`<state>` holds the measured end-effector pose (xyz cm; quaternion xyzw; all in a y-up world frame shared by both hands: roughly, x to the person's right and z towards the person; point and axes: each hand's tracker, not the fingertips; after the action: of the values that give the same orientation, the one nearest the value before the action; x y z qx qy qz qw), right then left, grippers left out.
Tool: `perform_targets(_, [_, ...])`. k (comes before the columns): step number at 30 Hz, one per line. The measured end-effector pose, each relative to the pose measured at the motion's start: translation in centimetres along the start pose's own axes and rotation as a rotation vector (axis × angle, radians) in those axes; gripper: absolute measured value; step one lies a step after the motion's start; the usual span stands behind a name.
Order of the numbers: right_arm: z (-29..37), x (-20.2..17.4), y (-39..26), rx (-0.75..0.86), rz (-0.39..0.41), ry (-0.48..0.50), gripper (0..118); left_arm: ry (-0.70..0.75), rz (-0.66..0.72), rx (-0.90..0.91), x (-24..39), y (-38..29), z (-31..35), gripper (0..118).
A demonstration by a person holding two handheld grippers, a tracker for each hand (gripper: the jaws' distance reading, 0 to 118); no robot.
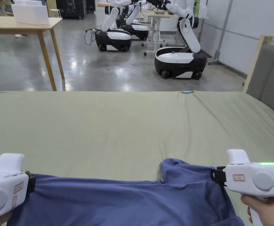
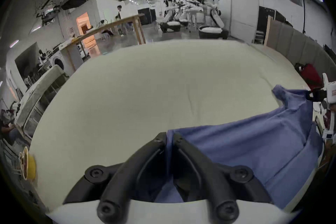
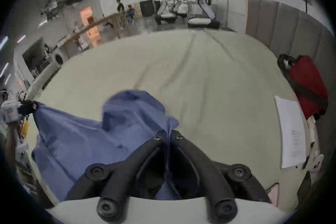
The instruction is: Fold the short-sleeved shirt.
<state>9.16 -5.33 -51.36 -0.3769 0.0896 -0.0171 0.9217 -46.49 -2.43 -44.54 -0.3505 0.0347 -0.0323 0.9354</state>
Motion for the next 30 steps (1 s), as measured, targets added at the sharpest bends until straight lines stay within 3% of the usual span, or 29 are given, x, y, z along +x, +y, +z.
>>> perform_targets(5, [10.6,-1.5,-2.6,0.168,0.071,0.023,6,-0.032,0.041,0.155,-1.1,-1.2,9.1,4])
perform_targets(9, [17.0,-1.9,-7.3,0.221,0.066,0.027,6,-0.058,0.087,0.200,-2.5,-4.9,15.5,4])
perform_targets(13, [18.0,-2.1,-13.5,0.145,0.096,-0.029,6,-0.050,0.053,0.080,-3.3,-11.1,16.6,4])
perform_targets(17, [16.2,-2.2,-18.2,0.035,0.050,-0.024,6,-0.062,0.088,-0.098,-3.6,-16.5,14.2,4])
perform_targets(19, [15.1,-2.2,-19.1,0.030,0.045,-0.040,6,-0.053,0.086,-0.100,-3.1,-17.2,13.4,4])
perform_targets(20, [15.1,-2.3,-19.1,0.034,0.040,-0.056,6,-0.047,0.089,-0.095,-2.8,-17.3,13.4,8])
perform_targets(21, [15.5,-2.5,-18.9,0.057,0.029,-0.074,10,-0.032,0.096,-0.076,-2.4,-16.9,13.8,34])
perform_targets(22, [16.2,-2.7,-18.3,0.107,0.023,-0.085,21,-0.008,0.093,-0.043,-2.1,-16.2,14.4,74])
perform_targets(23, [17.2,-3.3,-17.6,0.155,0.023,-0.090,42,-0.002,0.078,-0.015,-1.7,-15.5,15.0,107])
perform_targets(24, [18.2,-4.0,-16.7,0.205,0.027,-0.090,74,-0.024,0.066,0.037,-1.1,-14.7,16.0,118])
perform_targets(25, [19.0,-4.9,-15.8,0.252,0.028,-0.073,87,-0.046,0.065,0.125,-0.2,-13.6,17.3,116])
perform_targets(26, [19.9,-5.8,-14.8,0.299,0.031,-0.061,92,-0.040,0.060,0.166,0.5,-12.5,18.1,116])
perform_targets(30, [21.0,-10.0,-11.8,0.456,0.103,-0.037,94,-0.034,0.046,0.357,3.4,-9.0,19.8,115])
